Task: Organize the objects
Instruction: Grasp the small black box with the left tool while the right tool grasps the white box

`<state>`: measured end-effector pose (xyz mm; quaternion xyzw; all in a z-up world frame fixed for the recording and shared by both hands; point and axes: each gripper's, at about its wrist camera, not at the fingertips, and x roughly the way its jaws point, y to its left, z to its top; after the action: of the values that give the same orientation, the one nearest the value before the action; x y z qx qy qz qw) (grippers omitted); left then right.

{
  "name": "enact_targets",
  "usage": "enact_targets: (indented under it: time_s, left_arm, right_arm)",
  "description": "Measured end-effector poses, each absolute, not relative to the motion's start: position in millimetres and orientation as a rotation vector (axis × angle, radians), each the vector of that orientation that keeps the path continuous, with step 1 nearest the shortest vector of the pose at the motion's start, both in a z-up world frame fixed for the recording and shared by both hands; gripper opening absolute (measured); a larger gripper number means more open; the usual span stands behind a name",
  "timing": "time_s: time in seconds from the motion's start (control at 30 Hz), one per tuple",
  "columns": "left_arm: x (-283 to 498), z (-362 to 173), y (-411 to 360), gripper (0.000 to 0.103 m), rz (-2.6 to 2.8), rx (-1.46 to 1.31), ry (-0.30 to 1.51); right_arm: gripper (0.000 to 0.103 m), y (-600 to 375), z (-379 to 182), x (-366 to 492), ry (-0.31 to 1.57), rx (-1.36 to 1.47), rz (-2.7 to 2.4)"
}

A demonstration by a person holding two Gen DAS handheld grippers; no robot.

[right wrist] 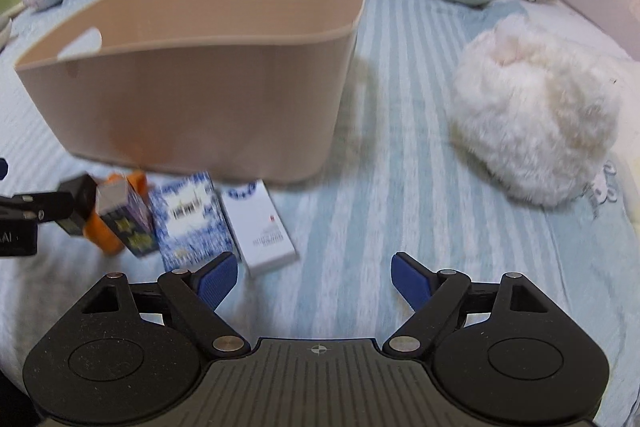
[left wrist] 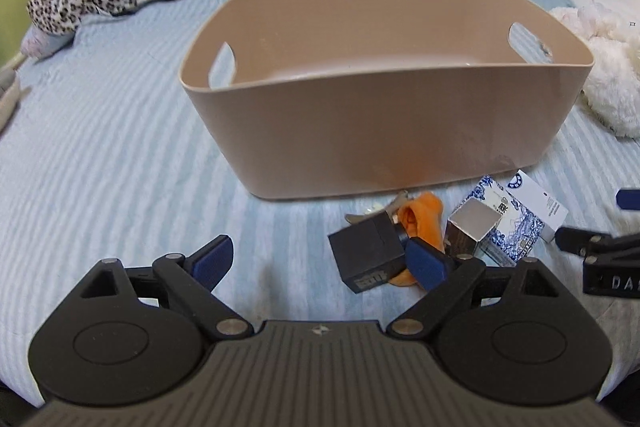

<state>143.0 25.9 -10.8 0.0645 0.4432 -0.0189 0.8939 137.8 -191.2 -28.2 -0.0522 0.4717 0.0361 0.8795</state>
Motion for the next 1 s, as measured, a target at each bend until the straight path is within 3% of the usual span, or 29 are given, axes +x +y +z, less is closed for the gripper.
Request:
enact_targets:
  time_s: [0.27, 0.4, 0.5, 0.57, 0.6, 0.63, 1.0]
  left_arm:
    - [152.9, -21.0, 35.4, 0.092, -0.062, 0.027, 0.939]
    - [156.6, -25.3, 35.5, 0.071, -0.108, 0.013, 0.957]
    - [155.4, -28.4, 33.4, 0.049, -0.130, 0.030, 0.959]
    - [154.3, -28.6, 32.8, 0.048, -0.133, 0.044, 0.948]
    - [153.9, -28.4, 33.3, 0.045, -0.135, 0.045, 0.946]
    - [154.0, -28.4, 33.5, 0.040, -0.140, 0.042, 0.948]
    - [146.7, -23.8, 39.2, 0.039, -0.126, 0.031, 0.944]
  right_arm:
    - [0.080, -179.8, -41.3, 143.5, 1.006, -0.155, 0.117]
    - [0.072, -170.6, -50.2, 149.0, 0.998, -0.192, 0.160]
    - [0.056, -167.6, -51.4, 147.9, 0.994, -0.196, 0.185]
    - [0.033, -165.5, -49.2, 147.1, 0.990, -0.199, 0.211]
    - [0.030, -163.8, -48.3, 146.8, 0.987, -0.204, 0.218]
    - [0.029, -162.9, -47.8, 146.3, 0.985, -0.212, 0.221]
    - [0.028, -161.1, -40.8, 131.2, 0.976, -0.233, 0.218]
